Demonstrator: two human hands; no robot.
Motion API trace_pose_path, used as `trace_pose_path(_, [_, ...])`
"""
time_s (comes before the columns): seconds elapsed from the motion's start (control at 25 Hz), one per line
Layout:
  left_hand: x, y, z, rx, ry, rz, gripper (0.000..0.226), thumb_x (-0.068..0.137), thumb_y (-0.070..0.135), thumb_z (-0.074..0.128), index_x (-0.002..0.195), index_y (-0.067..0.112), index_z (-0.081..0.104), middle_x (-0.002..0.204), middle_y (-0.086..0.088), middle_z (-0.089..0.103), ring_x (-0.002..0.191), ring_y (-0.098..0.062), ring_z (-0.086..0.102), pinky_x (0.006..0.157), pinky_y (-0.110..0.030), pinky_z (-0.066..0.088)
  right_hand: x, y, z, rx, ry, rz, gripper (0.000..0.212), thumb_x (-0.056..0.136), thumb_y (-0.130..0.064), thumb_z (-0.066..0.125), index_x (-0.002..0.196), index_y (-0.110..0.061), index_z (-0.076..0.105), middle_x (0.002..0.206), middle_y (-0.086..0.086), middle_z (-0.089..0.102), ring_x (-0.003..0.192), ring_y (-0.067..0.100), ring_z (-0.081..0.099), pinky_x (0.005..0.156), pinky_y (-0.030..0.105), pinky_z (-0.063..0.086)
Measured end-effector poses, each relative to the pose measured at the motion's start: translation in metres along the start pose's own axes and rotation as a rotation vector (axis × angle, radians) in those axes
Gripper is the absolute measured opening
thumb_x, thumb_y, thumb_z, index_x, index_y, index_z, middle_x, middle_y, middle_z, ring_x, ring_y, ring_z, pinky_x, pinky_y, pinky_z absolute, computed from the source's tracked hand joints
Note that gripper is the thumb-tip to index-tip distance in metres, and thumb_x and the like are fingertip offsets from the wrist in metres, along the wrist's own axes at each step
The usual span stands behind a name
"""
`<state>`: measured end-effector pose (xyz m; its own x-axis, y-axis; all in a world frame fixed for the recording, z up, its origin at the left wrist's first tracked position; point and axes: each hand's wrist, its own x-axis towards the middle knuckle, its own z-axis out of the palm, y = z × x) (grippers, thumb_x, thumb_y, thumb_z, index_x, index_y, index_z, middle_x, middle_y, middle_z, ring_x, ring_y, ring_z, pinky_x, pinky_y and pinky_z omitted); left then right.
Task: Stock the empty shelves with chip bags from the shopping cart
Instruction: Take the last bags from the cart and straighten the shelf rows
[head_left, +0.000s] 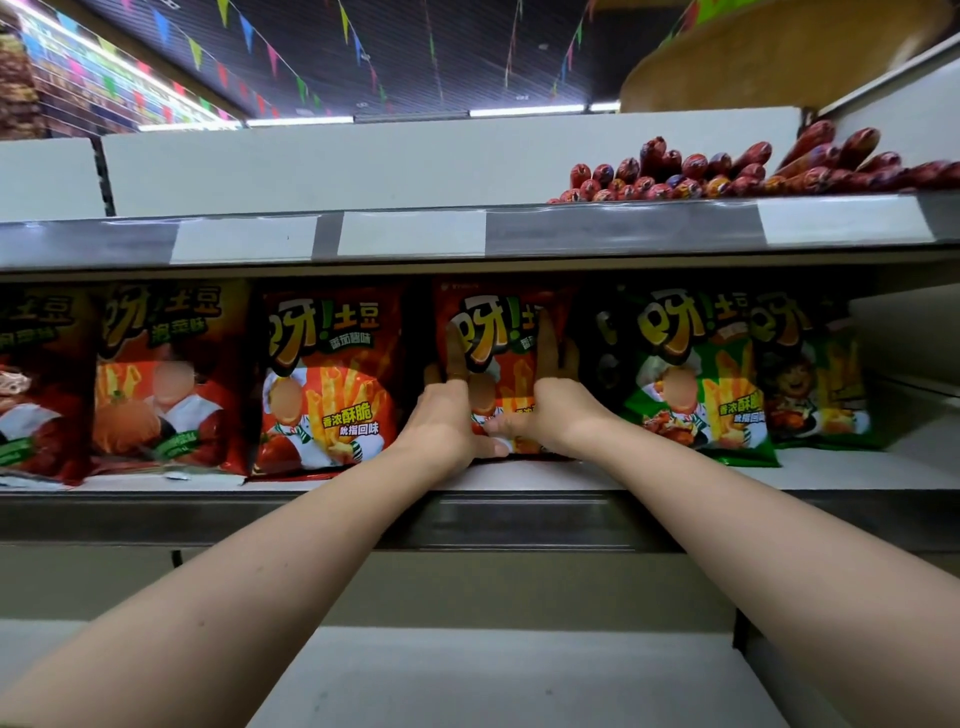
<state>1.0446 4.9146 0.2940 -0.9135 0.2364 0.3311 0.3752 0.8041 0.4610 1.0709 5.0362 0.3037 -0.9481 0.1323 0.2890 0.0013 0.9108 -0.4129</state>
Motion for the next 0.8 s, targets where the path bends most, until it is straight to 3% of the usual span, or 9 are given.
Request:
trace_pose_path(0.12, [-0.004,-0.001,-0.003,-0.007,-0.006,0.000,0.078,0.074,0.034,0.078,0.134,0.007,0.036,0.135,-0.014,0.037,0.124,-0.028,0.043,0.095,-0.034,0.043,-0.005,-0.003,-0.001,0.008,0.006,0.020,0.046,0.080,-0.052,0.065,0.069,-0.017,0.037,0.070,-0.003,0.040,0.060,0.008,0.036,0.049,0.022,0.027])
trace_pose_path(0.28, [-0.013,-0.004,-0.008,-0.033,0.006,0.089,0.098,0.073,0.032,0.079,0.146,0.013,0.015,0.137,-0.015,0.029,0.127,-0.030,0.036,0.097,-0.035,0.041,-0.014,-0.009,-0.005,0.173,0.082,0.081,0.051,0.073,-0.048,0.074,0.092,-0.011,0.044,0.083,-0.001,0.047,0.074,0.013,0.047,0.055,0.024,0.036])
trace_pose_path(0.4, [-0.020,-0.009,-0.012,0.023,0.036,0.183,0.101,0.075,0.033,0.077,0.148,0.014,0.010,0.136,-0.015,0.024,0.130,-0.031,0.028,0.103,-0.036,0.036,-0.022,-0.018,-0.007,0.282,0.309,0.068,0.045,0.079,-0.045,0.069,0.095,-0.008,0.050,0.091,0.005,0.051,0.087,0.022,0.054,0.068,0.033,0.047])
trace_pose_path(0.6, [-0.033,-0.002,-0.016,0.213,0.219,0.329,0.094,0.079,0.037,0.068,0.148,0.018,0.007,0.142,-0.018,0.017,0.135,-0.038,0.014,0.112,-0.046,0.016,-0.036,-0.028,-0.010,0.187,0.631,-0.061,0.040,0.092,-0.031,0.053,0.119,-0.003,0.045,0.116,0.017,0.045,0.107,0.029,0.047,0.086,0.035,0.040])
trace_pose_path(0.8, [-0.048,0.025,-0.007,0.223,0.218,0.380,0.098,0.082,0.037,0.065,0.150,0.021,-0.003,0.151,-0.019,0.000,0.140,-0.039,0.000,0.115,-0.048,0.006,-0.046,-0.006,-0.020,0.173,0.714,-0.156,0.039,0.091,-0.024,0.055,0.122,-0.004,0.044,0.117,0.016,0.044,0.109,0.029,0.045,0.089,0.034,0.038])
